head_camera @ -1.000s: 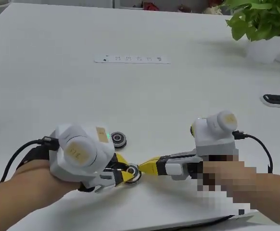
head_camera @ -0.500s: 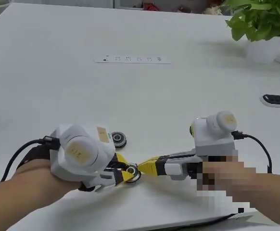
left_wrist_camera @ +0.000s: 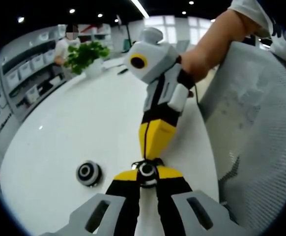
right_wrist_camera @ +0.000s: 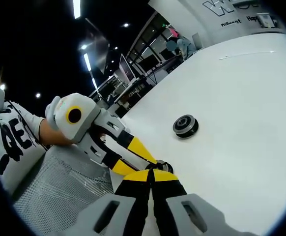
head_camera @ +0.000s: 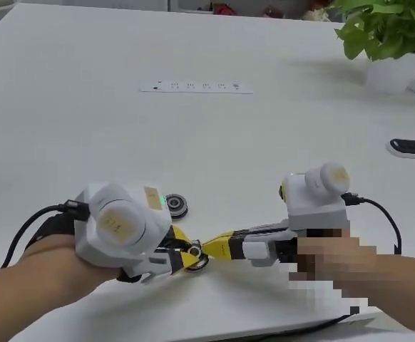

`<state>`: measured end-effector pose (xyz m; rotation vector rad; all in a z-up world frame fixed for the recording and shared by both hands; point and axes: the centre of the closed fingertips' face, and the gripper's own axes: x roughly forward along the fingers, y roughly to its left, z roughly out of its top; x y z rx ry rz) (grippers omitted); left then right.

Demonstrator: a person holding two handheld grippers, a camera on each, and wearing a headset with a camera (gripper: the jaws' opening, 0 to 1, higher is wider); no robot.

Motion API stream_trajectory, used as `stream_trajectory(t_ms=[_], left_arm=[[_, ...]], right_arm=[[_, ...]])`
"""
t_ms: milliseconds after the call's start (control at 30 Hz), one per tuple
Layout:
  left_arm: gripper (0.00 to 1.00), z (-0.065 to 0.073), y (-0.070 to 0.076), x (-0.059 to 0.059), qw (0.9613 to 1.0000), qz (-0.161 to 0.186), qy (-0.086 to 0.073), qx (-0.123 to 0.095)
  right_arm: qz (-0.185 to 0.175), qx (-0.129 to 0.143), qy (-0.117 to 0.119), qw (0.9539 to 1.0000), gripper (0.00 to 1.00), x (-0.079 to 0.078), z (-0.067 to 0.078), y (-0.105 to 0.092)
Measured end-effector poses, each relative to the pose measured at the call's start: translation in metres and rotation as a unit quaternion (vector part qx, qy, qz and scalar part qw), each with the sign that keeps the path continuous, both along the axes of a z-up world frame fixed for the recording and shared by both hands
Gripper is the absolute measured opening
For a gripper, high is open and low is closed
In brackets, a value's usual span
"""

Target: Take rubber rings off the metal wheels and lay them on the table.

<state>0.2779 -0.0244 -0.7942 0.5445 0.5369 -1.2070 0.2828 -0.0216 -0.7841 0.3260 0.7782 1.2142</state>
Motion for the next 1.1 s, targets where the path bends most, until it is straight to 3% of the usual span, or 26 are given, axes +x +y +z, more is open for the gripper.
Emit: stream_trajectory(t_ms=[67,133,400,600,867,1100], left_arm=[[0.12,0.000,0.000,0.000,1.0000,0.000,0.000,0.000],[0.12,0.000,0.000,0.000,1.0000,0.001,0.000,0.000],[0.12,0.000,0.000,0.000,1.0000,0.000,-0.001,-0.003],[0.13,0.001,-0.001,0.000,0.9999,-0.009,-0.010,-0.008],[0.14,0.001,-0.001,-0.001,0.9999,-0.011,-0.002,-0.013],[0.14,0.004,0.000,-0.003,0.9997,-0.021,-0.007,-0.009]], right_arm=[[0.009,0.028,0.001,0.9996,0.00,-0.003,0.011,0.007],[0.014,0.010,-0.013,0.9998,0.00,-0.003,0.009,0.008],[-0.012,0.006,-0.015,0.9998,0.00,0.007,0.006,-0.002],[-0.008,-0.004,-0.016,0.9998,0.00,0.006,0.001,-0.004],[-0.006,-0.008,-0.016,0.9998,0.00,0.005,0.000,-0.005],[-0.003,-0.009,-0.016,0.9998,0.00,0.004,0.000,-0.005]])
